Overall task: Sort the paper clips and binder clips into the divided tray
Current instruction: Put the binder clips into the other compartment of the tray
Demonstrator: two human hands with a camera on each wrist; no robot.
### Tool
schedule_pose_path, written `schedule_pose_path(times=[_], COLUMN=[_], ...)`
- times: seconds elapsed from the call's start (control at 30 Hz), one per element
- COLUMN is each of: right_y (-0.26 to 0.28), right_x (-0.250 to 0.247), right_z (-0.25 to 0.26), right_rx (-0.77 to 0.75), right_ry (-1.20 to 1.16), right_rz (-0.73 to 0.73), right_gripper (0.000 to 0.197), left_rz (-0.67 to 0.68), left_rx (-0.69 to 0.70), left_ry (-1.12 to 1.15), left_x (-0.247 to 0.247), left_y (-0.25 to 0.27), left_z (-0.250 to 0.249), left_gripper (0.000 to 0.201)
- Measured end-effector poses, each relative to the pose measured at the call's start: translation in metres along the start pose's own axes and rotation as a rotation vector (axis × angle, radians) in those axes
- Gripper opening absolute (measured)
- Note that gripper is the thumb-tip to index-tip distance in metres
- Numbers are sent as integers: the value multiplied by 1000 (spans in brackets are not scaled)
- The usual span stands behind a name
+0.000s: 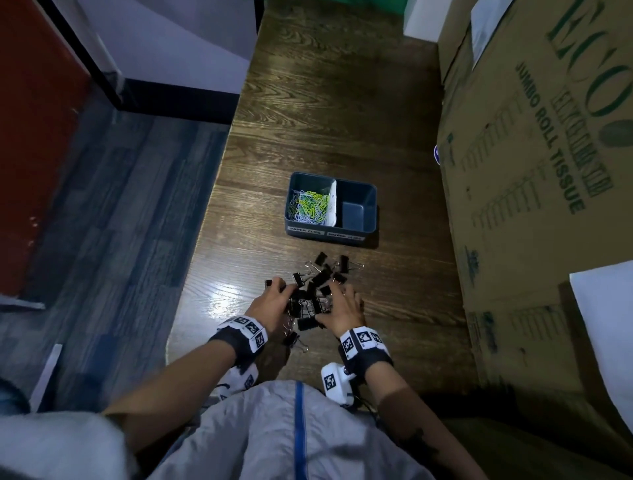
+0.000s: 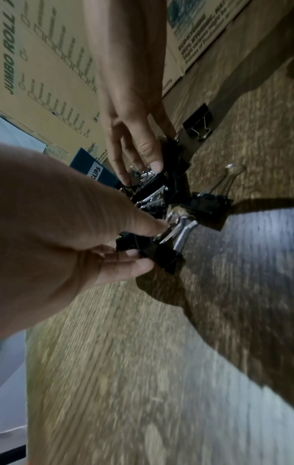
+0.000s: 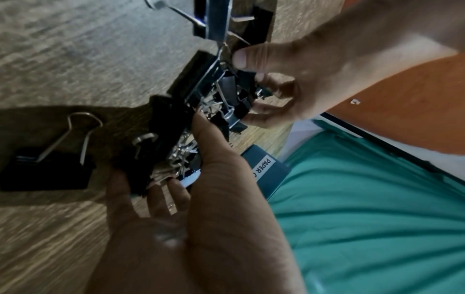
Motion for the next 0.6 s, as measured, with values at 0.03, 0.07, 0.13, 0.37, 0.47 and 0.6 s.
schedule_pose_path(times=[0.03, 0.07, 0.13, 0.37, 0.47, 0.6], right_y=[1, 1, -2, -37, -47, -55], right_x=[-1, -4, -16, -54, -47, -36], right_z=[1, 0, -5, -21, -10, 10], right_rx=[-19, -28, -33, -4, -55, -133], right_ry=[-14, -26, -27, -179, -15, 160], right_rz=[2, -2, -29, 21, 180, 264], right_gripper=[86, 86, 83, 112, 139, 145], left_rz=[-7, -16, -59, 82, 135, 126], left_rx=[25, 42, 55, -182, -199, -167], left_ry=[6, 12, 9, -163, -267, -309], left_x=[1, 1, -4, 20, 35, 35], left_y=[-1, -1, 6, 38, 32, 11], left_z=[-3, -4, -3, 28, 26, 13], left_gripper=[79, 80, 80, 146, 152, 153])
Point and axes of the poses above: each hand's wrist, its own y-axis away from the middle knuckle, its own x-axis out of the palm, z = x × y, the point moved 8 cm from there along -y, towards the middle knuckle, and after that the axes turned 2 degrees about x, right-handed, at the moved point
